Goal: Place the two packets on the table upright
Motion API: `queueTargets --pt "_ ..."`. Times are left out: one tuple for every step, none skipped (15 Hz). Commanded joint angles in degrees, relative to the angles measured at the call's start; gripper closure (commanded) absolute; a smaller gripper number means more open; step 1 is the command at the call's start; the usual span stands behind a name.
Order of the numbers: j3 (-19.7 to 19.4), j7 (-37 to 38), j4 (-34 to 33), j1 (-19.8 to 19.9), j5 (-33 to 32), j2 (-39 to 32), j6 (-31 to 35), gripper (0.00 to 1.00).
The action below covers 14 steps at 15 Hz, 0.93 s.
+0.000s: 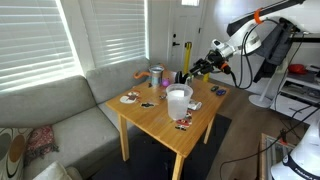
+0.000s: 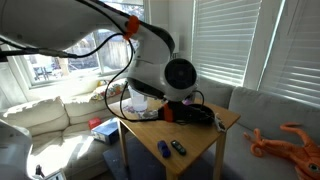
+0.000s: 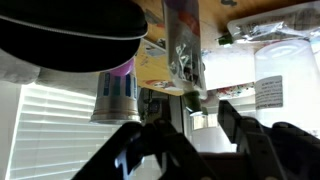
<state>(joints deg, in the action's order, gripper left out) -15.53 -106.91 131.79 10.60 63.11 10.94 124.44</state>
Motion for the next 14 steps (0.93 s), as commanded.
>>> queueTargets --pt "0.5 -0.6 0.9 0.5 1.5 2.2 0.9 0.14" --pt "0.8 0.4 0.8 0.5 1.2 2.8 1.8 0.08" --pt "1.3 2.0 1.0 0.6 0.4 3.7 3.8 0.00" --pt "1.6 3.3 1.0 0.6 -0.1 4.5 5.4 0.00" --pt "2.5 5.8 1.4 0.7 -1.1 5.8 8.3 0.00" --pt "3.2 8.3 1.6 0.7 -2.5 6.8 10.8 0.00" --pt "4.2 12.0 1.7 0.9 -4.8 7.8 13.3 0.00" --pt "5.3 16.7 2.1 1.1 -7.7 8.8 15.8 0.00" --pt "6.5 21.1 2.7 1.5 -11.1 9.5 17.8 0.00" --pt "7.4 25.2 2.9 1.4 -14.4 10.5 19.5 0.00" --pt "3.3 18.4 0.4 -1.4 -10.0 7.2 16.4 0.00" --pt "3.9 21.7 0.6 -1.7 -12.3 8.0 17.9 0.00" --pt "4.3 23.4 0.9 -1.9 -13.3 8.6 18.6 0.00" --pt "4.5 24.0 1.3 -2.0 -13.7 9.0 19.0 0.00"
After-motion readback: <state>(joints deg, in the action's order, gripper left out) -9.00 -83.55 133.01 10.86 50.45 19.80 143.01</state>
